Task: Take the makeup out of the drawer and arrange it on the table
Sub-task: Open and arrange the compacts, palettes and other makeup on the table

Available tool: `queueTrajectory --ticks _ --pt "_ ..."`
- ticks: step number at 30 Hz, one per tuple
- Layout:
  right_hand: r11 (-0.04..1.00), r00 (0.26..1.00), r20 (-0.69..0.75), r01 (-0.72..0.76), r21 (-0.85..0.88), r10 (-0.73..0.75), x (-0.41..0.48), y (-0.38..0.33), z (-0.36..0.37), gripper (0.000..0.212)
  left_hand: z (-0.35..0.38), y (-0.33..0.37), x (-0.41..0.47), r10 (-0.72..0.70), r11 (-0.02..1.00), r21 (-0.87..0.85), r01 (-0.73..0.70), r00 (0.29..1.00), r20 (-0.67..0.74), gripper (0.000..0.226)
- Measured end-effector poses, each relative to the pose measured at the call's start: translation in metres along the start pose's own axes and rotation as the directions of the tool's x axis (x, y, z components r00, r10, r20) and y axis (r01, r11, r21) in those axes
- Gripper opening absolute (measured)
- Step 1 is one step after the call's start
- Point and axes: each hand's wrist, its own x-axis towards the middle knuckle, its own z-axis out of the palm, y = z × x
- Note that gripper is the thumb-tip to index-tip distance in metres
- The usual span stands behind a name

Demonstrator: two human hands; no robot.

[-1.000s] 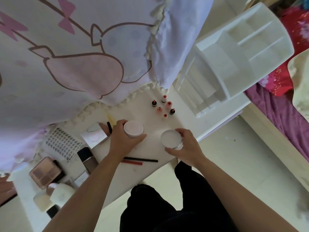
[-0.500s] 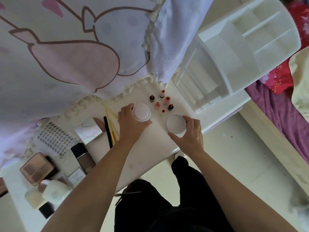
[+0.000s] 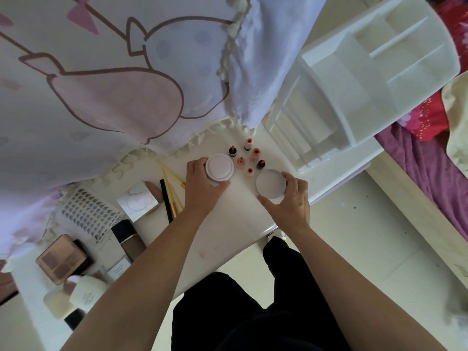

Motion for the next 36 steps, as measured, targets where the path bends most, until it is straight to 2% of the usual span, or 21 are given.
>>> queueTrajectory --ticks 12,21,25,29,31,34,36 --pt "0.997 0.996 0.033 -0.077 -0.018 0.077 0.004 -0.005 -0.005 0.091 0.002 0.001 -0.006 -0.001 0.999 0.047 0.0 0.999 0.032 0.082" --pt "0.981 0.981 0.006 -0.192 0.017 0.192 0.001 -0.006 -0.011 0.087 0.004 0.002 -0.008 -0.006 0.998 0.064 0.003 0.999 0.041 0.081" --pt "0.982 0.981 0.038 -0.189 0.001 0.189 0.001 -0.006 -0.014 0.098 0.003 0.005 -0.01 -0.025 0.997 0.078 0.019 0.998 0.066 0.083" --pt "0.983 0.98 0.072 -0.183 -0.007 0.183 -0.005 -0.008 -0.021 0.108 -0.004 0.014 -0.02 -0.055 0.992 0.117 0.043 0.993 0.1 0.095" --pt "0.988 0.988 0.032 -0.154 0.009 0.154 -0.013 -0.011 -0.025 0.096 -0.013 0.018 -0.03 -0.025 0.99 0.143 0.015 0.997 0.069 0.091" --pt "0.998 0.999 -0.043 -0.032 0.058 0.034 -0.026 -0.022 -0.03 0.067 -0.037 0.022 -0.046 0.03 0.979 0.201 -0.023 0.999 -0.035 0.064" --pt "0.998 0.999 -0.029 0.048 0.049 -0.046 -0.031 -0.033 -0.03 0.058 -0.056 0.022 -0.056 0.043 0.966 0.257 -0.017 0.994 -0.096 0.049"
